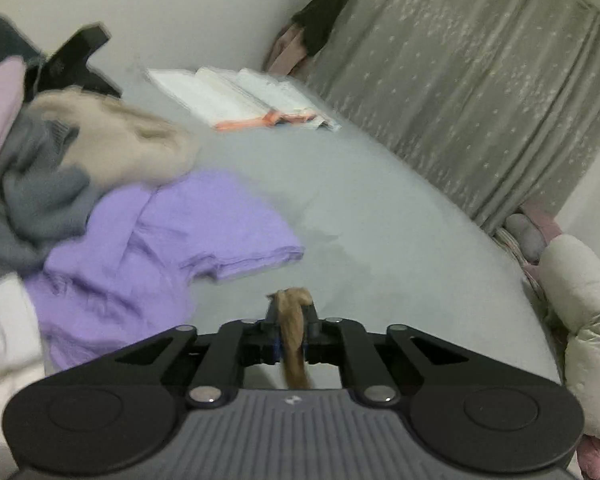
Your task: Fold clothes
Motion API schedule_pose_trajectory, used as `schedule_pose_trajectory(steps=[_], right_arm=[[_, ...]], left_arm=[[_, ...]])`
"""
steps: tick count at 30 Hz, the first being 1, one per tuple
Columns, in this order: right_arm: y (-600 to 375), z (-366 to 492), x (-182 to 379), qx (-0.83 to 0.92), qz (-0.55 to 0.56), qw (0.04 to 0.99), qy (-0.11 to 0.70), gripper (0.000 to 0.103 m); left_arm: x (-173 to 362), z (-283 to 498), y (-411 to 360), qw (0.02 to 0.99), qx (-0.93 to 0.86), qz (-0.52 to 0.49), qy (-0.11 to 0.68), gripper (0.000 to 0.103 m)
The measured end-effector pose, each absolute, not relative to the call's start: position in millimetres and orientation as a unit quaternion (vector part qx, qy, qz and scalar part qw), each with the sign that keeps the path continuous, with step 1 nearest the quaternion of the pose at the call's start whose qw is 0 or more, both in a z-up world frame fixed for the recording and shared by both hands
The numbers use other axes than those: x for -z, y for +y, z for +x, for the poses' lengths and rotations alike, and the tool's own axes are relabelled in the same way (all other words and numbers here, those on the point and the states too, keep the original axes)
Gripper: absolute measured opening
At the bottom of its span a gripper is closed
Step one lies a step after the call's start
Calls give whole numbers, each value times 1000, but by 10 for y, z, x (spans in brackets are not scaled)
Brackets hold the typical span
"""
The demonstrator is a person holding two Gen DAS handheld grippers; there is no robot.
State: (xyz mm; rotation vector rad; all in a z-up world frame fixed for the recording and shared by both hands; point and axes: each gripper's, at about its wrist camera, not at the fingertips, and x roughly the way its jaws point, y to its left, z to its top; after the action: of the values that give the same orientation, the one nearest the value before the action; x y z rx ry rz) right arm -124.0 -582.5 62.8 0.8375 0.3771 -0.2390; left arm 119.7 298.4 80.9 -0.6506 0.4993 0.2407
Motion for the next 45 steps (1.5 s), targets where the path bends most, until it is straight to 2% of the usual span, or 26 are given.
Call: schedule_pose_trajectory(steps=[1,2,4,7,8,11,12,15,18,20,22,24,26,27,29,31,32,33,35,41,45], right_arm=[[-5840,-1222,-607,115,402,888,189,66],[-5855,-1204,-587,114,401,887,197,67],[-5885,-1168,-545,114,398,885,213,68],[-5929,-1114,-483,113,393,881,237,68],[-5941,-1094,-464,112,391,880,245,69],[-5510,-681,-701,39,241,939,243,74],[-5398,-544,-748,6,212,947,243,77],[-5098,-101,-782,-83,126,954,260,82],[-4877,375,-743,-146,35,946,289,88],[-4813,577,-691,-164,2,937,309,88],[-4790,662,-663,-171,-12,933,316,88],[-4767,746,-635,-178,-25,930,322,88],[-4744,830,-607,-185,-39,926,328,88],[-4732,872,-593,-189,-46,923,331,86],[-4709,957,-565,-196,-59,919,337,85],[-4686,1041,-537,-203,-73,914,343,73],[-4675,1083,-523,-206,-80,912,346,42],[-4663,1125,-509,-209,-87,910,348,19],[-4640,1209,-481,-216,-100,904,354,11],[-4569,1460,-399,-236,-141,887,370,7],[-4327,1401,-369,-136,-200,904,352,3]], left_arm=[[-833,1147,3026,908,-122,-329,229,46],[-908,1068,3094,906,-131,-347,206,51],[-1091,947,3181,904,-147,-361,175,55],[-1401,821,3103,921,-139,-328,158,59],[-1495,852,2950,936,-102,-288,176,63],[-1525,1124,2295,944,43,-164,284,76],[-1460,1230,1940,935,101,-118,319,77],[-1261,1453,1148,908,206,-59,359,78],[-1024,1734,383,880,267,4,393,78],[-874,1895,40,865,286,34,411,78],[-716,2047,-276,845,314,59,429,75],[-540,2118,-544,827,333,108,440,62],[-441,2084,-679,827,331,142,431,61],[-413,2067,-719,831,332,151,420,57],[-403,2063,-705,837,329,147,412,26],[-431,2024,-737,841,319,150,410,12],[-452,1975,-791,844,311,166,405,9],[-477,1927,-863,846,304,181,398,8],[-449,1888,-893,853,292,188,391,6],[-499,1925,-888,882,248,165,365,6],[-499,2002,-965,893,228,161,352,6]])
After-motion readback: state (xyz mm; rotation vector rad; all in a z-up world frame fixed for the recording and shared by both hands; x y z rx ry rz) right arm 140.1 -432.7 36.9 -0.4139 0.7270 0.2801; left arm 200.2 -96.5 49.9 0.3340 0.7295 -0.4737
